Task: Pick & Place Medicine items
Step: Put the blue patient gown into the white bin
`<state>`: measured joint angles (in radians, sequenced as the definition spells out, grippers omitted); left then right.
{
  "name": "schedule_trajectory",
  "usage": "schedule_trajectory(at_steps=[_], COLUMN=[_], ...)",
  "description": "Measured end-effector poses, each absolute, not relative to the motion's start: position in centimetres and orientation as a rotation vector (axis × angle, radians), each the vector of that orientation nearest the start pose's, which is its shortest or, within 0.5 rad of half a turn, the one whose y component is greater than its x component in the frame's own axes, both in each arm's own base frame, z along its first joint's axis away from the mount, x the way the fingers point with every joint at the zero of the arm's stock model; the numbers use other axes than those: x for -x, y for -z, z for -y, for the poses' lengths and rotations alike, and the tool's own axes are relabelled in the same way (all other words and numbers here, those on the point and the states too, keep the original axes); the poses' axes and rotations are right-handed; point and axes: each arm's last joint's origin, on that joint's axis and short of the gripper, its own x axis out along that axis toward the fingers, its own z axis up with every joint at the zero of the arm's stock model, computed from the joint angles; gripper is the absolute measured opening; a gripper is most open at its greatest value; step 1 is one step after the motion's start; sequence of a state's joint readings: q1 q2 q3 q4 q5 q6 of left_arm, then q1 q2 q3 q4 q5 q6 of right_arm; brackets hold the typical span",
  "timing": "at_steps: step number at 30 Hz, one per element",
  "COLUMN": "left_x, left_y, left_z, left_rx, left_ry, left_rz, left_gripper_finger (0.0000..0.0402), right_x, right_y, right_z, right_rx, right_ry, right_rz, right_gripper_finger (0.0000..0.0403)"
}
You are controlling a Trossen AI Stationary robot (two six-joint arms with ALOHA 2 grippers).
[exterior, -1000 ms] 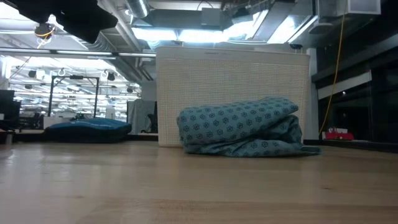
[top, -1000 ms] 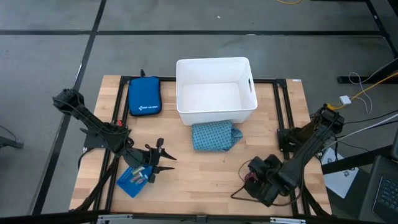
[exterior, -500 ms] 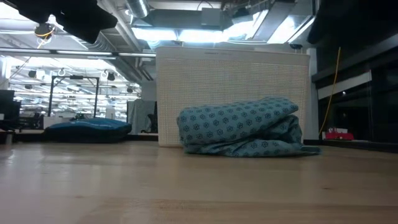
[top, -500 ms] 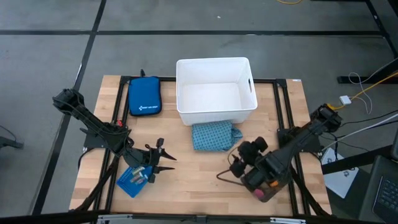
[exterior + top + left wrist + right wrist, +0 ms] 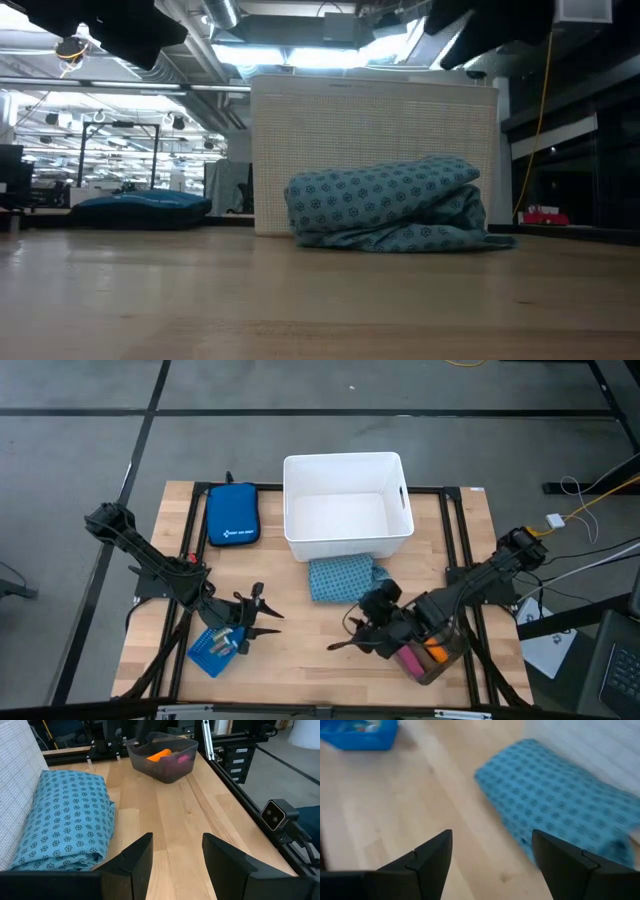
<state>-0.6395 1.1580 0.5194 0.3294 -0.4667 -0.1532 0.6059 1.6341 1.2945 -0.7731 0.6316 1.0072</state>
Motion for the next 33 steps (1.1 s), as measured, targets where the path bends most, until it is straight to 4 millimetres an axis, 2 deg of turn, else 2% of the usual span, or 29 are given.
schedule_trajectory(at_steps=[7, 11, 14, 16, 20, 27, 29, 33], left_x=[-19.7, -19.7, -19.7, -19.7, -19.7, -19.6, -19.6, -19.6], left_y=[-21.9, -21.9, -21.9, -21.9, -21.8, -21.7, -21.7, -21.7], left_z=[13.0, 13.0, 13.0, 13.1, 13.1, 13.0, 13.0, 13.0], left_rx=[-0.011, -0.011, -0.01, -0.009, 0.003, 0.002, 0.003, 0.003], left_ry=[0.153, 0.153, 0.153, 0.164, 0.165, 0.162, 0.163, 0.161], left_rz=[-0.276, -0.276, -0.276, -0.278, -0.285, -0.293, -0.293, -0.294], left_gripper_finger=[0.0168, 0.0168, 0.0168, 0.0168, 0.0168, 0.0168, 0.0168, 0.0168], right_x=[-30.0, -31.5, -31.6, -31.4, -31.6, -33.1, -33.5, -33.9], right_y=[-26.9, -28.4, -28.7, -28.3, -24.9, -17.4, -16.5, -16.1], right_z=[-17.4, -18.0, -18.2, -18.0, -18.3, -19.7, -20.0, -20.8], right_rx=[-0.269, -0.288, -0.244, -0.189, 0.02, 0.305, 0.338, 0.391], right_ry=[0.198, 0.035, 0.014, 0.068, 0.19, 0.162, 0.178, 0.215], right_rz=[-0.744, -0.606, -0.568, -0.591, -0.701, -0.915, -0.98, -1.104], right_gripper_finger=[0.0271, 0.0271, 0.0271, 0.0271, 0.0271, 0.0271, 0.0271, 0.0273])
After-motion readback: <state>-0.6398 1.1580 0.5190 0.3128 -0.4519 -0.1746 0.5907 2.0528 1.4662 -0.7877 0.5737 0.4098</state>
